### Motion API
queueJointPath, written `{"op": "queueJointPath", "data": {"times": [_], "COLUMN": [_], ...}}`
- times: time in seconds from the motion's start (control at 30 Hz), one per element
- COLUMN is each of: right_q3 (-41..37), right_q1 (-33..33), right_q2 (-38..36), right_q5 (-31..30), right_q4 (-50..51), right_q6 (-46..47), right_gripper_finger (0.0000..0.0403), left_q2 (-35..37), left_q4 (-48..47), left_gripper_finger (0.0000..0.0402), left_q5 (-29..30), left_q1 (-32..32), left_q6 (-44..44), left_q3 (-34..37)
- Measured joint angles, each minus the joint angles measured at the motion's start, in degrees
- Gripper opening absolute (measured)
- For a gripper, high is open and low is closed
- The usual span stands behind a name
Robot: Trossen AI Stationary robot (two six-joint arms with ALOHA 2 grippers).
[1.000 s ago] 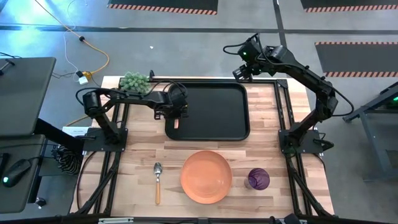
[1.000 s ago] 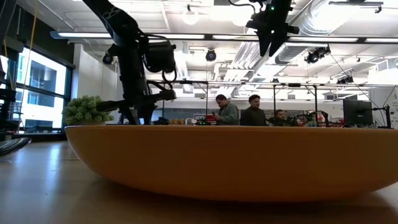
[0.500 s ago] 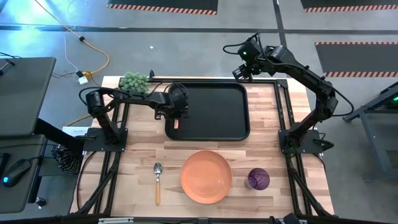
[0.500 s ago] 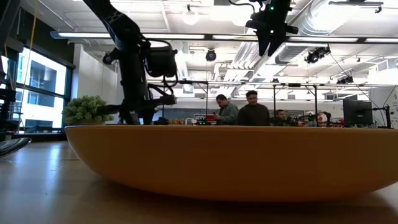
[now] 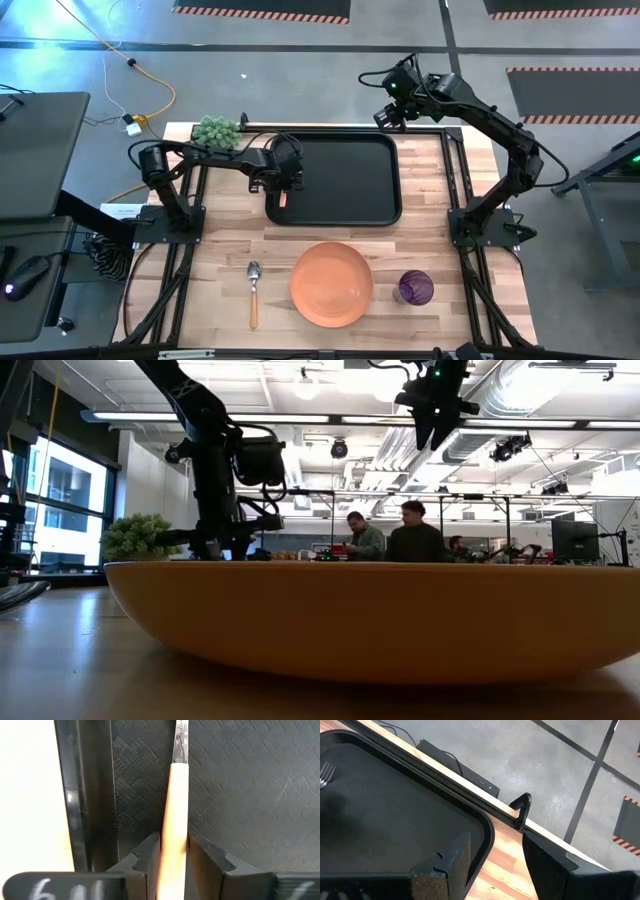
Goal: Pick and place plate/cup/fork/spoon on tray
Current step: Put the yellow fork on the black serving tray, then put the violet cup to the right of the yellow fork on the black serving tray
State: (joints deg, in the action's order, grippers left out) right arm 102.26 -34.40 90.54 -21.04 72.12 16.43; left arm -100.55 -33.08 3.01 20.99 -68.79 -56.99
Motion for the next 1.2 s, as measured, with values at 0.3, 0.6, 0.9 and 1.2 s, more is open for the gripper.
{"op": "queueJointPath", "data": {"times": [0.3, 0.6, 0.9, 1.2], "right_q3": [0.00, 0.00, 0.00, 0.00], "right_q1": [0.00, -0.01, -0.02, 1.21], "right_q2": [0.00, 0.00, 0.02, 0.02], "right_q5": [0.07, 0.12, 1.92, 10.39], "right_q4": [0.02, 0.01, 0.04, 1.88], "right_q6": [0.02, 0.14, 1.51, 2.30], "right_gripper_finger": [0.0174, 0.0174, 0.0174, 0.0174], "left_q2": [0.00, 2.17, 6.68, 14.58], "left_q4": [0.00, -0.07, -0.39, -0.28], "left_gripper_finger": [0.0103, 0.0103, 0.0103, 0.0103], "left_q5": [-1.09, -2.51, -2.43, -2.36], "left_q1": [0.00, 0.04, 0.79, 1.51], "left_q6": [0.02, 1.44, 4.63, 11.12], "left_q3": [0.00, 0.00, 0.01, 0.02]}}
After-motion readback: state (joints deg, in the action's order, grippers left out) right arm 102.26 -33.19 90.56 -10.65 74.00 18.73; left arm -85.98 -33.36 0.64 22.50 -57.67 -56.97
